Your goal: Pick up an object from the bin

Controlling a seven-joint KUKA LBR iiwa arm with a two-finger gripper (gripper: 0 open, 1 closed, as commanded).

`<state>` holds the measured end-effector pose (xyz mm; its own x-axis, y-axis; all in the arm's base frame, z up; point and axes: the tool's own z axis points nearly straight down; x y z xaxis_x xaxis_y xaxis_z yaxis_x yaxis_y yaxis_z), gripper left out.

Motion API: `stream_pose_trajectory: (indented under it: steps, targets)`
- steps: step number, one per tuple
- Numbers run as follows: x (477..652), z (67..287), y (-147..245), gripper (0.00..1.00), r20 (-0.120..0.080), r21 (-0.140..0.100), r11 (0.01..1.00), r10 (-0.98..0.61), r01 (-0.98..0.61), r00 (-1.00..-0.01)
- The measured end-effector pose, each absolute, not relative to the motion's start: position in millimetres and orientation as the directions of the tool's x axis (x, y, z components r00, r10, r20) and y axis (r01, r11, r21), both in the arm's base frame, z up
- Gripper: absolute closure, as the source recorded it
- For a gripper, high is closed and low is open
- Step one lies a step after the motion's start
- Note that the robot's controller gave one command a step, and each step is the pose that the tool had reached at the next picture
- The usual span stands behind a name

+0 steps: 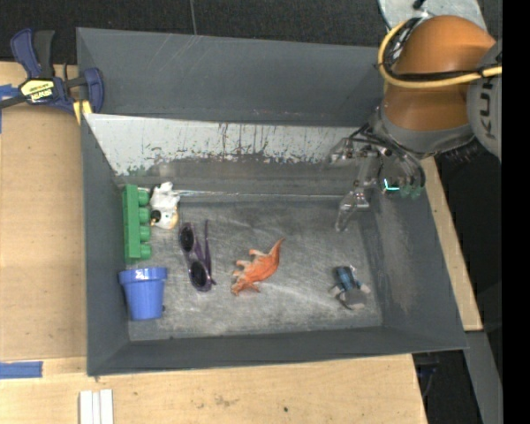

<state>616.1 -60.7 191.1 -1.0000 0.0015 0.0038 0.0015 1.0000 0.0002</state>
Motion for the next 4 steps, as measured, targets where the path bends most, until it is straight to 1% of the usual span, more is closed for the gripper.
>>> stream_pose_trajectory:
  steps: [1, 2, 3, 4]
  targets:
    - [617.8, 196, -61, 0.00, -0.004, -0.001, 1.000, 0.001, 0.001, -1.000]
    - [602.5, 142, -47, 0.00, -0.009, -0.001, 1.000, 0.003, 0.003, -1.000]
    - [606.9, 88, -84, 0.00, -0.007, 0.002, 0.999, -0.032, -0.032, -0.999]
    - [573.1, 78, -102, 0.00, -0.010, -0.007, 0.993, -0.121, -0.121, -0.993]
